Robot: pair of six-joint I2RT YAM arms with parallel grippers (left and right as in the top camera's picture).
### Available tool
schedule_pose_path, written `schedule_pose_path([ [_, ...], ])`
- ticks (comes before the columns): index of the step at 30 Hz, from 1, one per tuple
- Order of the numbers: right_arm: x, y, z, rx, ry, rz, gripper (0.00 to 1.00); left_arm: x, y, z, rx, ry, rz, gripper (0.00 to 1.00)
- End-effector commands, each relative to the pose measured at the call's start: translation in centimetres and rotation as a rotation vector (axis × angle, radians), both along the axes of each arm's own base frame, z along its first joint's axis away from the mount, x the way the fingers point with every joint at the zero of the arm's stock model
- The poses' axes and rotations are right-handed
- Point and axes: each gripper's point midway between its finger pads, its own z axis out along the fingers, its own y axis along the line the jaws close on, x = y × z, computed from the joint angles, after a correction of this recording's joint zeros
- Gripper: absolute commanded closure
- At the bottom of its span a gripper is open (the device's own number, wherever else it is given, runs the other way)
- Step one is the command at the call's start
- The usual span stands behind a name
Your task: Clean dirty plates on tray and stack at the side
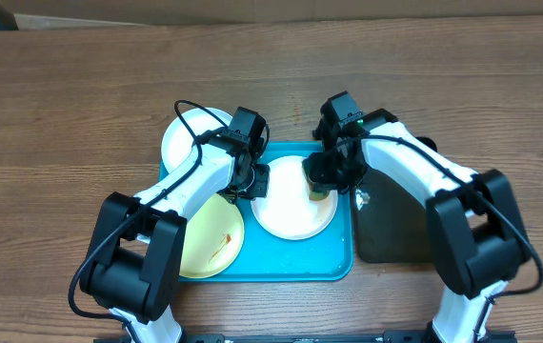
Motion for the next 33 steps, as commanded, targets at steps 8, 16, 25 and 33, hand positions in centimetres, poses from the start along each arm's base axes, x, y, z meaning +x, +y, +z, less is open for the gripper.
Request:
schedule_pose_path([
  [8, -0.9, 0.4, -1.6, 0.009, 0.091, -0.048, 0.96, -0.4, -0.2, -0.5, 0.005, 0.018, -0.010, 0.96],
  [16, -3.9, 1.3, -0.6, 0.079, 0.241, -0.047, 0.96, -0.4, -0.2, -0.5, 0.005, 0.018, -0.010, 0.96],
  [25, -4.7, 5.3, 5.9, 0.457, 0.313, 0.089, 0.96, -0.4, -0.2, -0.5, 0.005, 0.018, -0.010, 0.96],
  [33, -2.2, 4.6, 11.0, 0.474, 0.191, 0.082, 0.96, -0.4, -0.2, -0.5, 0.005, 0.018, -0.010, 0.96],
])
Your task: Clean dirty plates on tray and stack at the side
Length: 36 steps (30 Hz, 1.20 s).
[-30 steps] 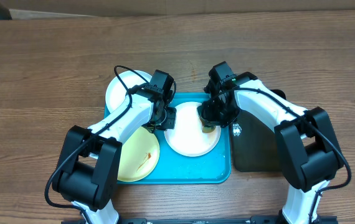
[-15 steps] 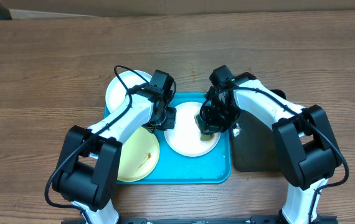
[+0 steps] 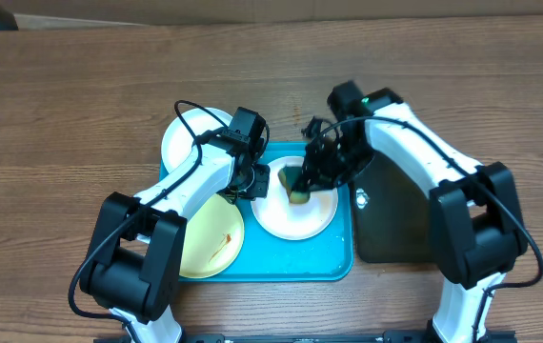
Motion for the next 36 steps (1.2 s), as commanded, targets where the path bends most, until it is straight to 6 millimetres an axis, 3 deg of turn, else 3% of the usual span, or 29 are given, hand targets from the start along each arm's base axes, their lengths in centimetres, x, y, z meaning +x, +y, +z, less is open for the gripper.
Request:
schedule_pose_path([
  [1, 0.3, -0.1, 3.0, 0.039, -0.074, 0.008, 0.96, -0.3, -0.2, -0.5, 0.005, 0.016, -0.010, 0.96],
  [5, 0.4, -1.7, 1.0, -0.118, -0.044, -0.049, 0.96, -0.4, -0.3, -0.5, 0.003, 0.017, -0.010, 0.96],
  [12, 1.6, -1.1, 0.7, -0.103, -0.048, -0.113, 0.96, -0.4, -0.2, -0.5, 0.004, 0.020, -0.010, 0.96],
  [18, 1.5, -3.2, -2.4, -0.290, 0.013, -0.245, 0.96, -0.4, -0.2, -0.5, 0.004, 0.021, -0.010, 0.96],
  [32, 2.9, -2.1, -6.2, -0.240, -0.039, -0.243, 0.96, -0.5, -0.2, -0.6, 0.006, 0.023, -0.010, 0.96],
  [36, 2.3, -2.4, -6.9, -0.265, 0.006, -0.248, 0.96, -0.5, -0.2, -0.6, 0.006, 0.024, -0.010, 0.96],
])
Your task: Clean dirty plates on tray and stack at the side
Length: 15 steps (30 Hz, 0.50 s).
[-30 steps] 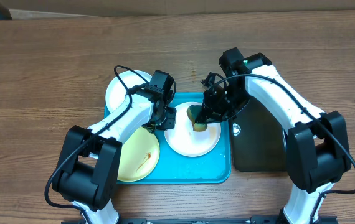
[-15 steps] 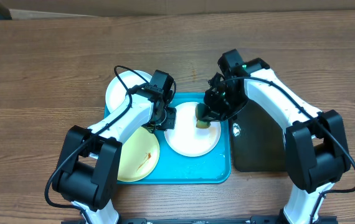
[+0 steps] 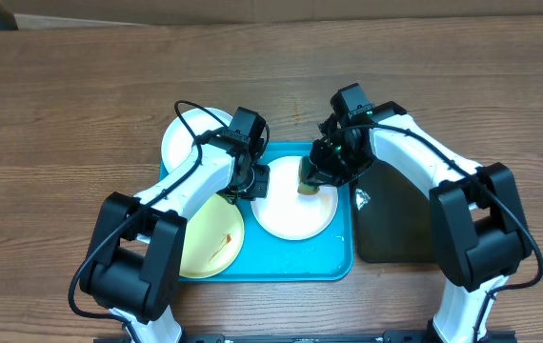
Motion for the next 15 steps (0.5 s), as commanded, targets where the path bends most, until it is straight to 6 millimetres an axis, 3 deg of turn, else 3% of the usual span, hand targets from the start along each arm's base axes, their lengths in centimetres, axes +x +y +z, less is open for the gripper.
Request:
schedule_pose_path([
  [1, -1.1, -0.1, -1.1, -0.022, 0.063, -0.005, 0.96, -0.4, -0.2, -0.5, 0.005, 0.021, -0.010, 0.96],
  [11, -2.5, -1.8, -1.8, -0.131, 0.147, -0.057, 0.96, -0.5, -0.2, -0.5, 0.005, 0.021, -0.010, 0.96],
  [15, -4.7, -2.6, -1.7, -0.167, 0.246, -0.061, 0.96, -0.5, -0.2, -0.5, 0.005, 0.021, -0.010, 0.96],
])
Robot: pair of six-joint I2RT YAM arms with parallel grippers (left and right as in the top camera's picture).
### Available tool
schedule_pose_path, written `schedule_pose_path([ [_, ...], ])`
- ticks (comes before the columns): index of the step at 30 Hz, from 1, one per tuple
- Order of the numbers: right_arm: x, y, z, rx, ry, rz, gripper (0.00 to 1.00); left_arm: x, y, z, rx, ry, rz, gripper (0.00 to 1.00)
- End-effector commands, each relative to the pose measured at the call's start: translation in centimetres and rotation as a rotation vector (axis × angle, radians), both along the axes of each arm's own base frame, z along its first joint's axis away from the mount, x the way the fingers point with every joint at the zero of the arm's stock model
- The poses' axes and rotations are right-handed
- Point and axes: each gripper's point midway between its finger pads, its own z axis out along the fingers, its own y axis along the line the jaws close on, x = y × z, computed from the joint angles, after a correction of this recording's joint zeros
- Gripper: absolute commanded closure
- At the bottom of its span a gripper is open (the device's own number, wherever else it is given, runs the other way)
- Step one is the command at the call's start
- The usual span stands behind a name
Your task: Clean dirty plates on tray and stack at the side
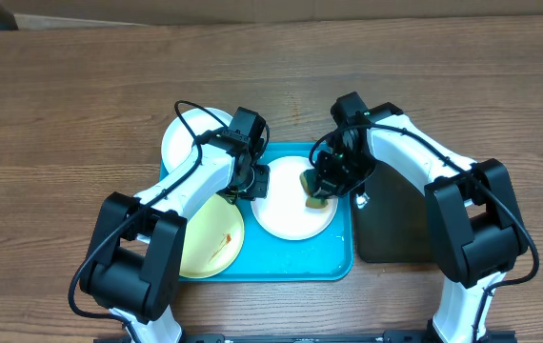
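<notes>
A white plate [286, 214] lies in the middle of the blue tray [324, 262]. My right gripper [321, 188] is shut on a yellow-green sponge [313, 190] that rests on the plate's right side. My left gripper [249, 184] is at the plate's left rim; whether it grips the rim cannot be told. A yellow plate [212, 240] with an orange smear sits at the tray's left end. Another white plate [188, 135] lies on the table behind the tray's left corner, partly under my left arm.
A dark mat [391, 224] lies on the table right of the tray, under my right arm. Cardboard [252, 8] runs along the table's far edge. A black cable [188, 119] loops over the left arm.
The right gripper and sponge have shifted from the plate's upper right rim down toward its right middle. The left gripper and the plates stay where they were.
The sponge was first on the white plate's right side, then nearer its centre, then up at the far right rim, and now lower on the right side again. The left gripper stayed at the plate's left rim throughout, and the plates did not shift.
</notes>
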Motion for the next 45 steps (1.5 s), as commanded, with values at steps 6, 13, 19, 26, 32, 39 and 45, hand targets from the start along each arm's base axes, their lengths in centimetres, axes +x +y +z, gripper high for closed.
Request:
schedule_pose_path([
  [6, -4.4, -0.2, 1.2, 0.047, 0.157, 0.091, 0.96, -0.4, -0.2, -0.5, 0.004, 0.021, -0.010, 0.96],
  [13, -4.6, 1.0, 2.5, 0.142, 0.153, 0.109, 0.96, -0.4, -0.2, -0.5, 0.004, 0.021, -0.010, 0.96],
  [19, -2.9, 3.5, 4.0, 0.316, 0.090, 0.099, 0.96, -0.4, -0.2, -0.5, 0.004, 0.021, -0.010, 0.96],
  [26, -2.2, 3.4, 7.5, 0.374, 0.056, 0.094, 0.96, -0.4, -0.2, -0.5, 0.004, 0.021, -0.010, 0.96],
  [32, -3.7, 3.3, 7.9, 0.340, 0.086, 0.111, 0.96, -0.4, -0.2, -0.5, 0.004, 0.021, -0.010, 0.96],
  [39, -6.4, 5.9, 5.5, 0.277, 0.135, 0.127, 0.96, -0.5, -0.2, -0.5, 0.005, 0.022, -0.010, 0.96],
  [45, -8.0, 5.5, 3.3, 0.113, 0.164, 0.101, 0.96, -0.5, -0.2, -0.6, 0.006, 0.024, -0.010, 0.96],
])
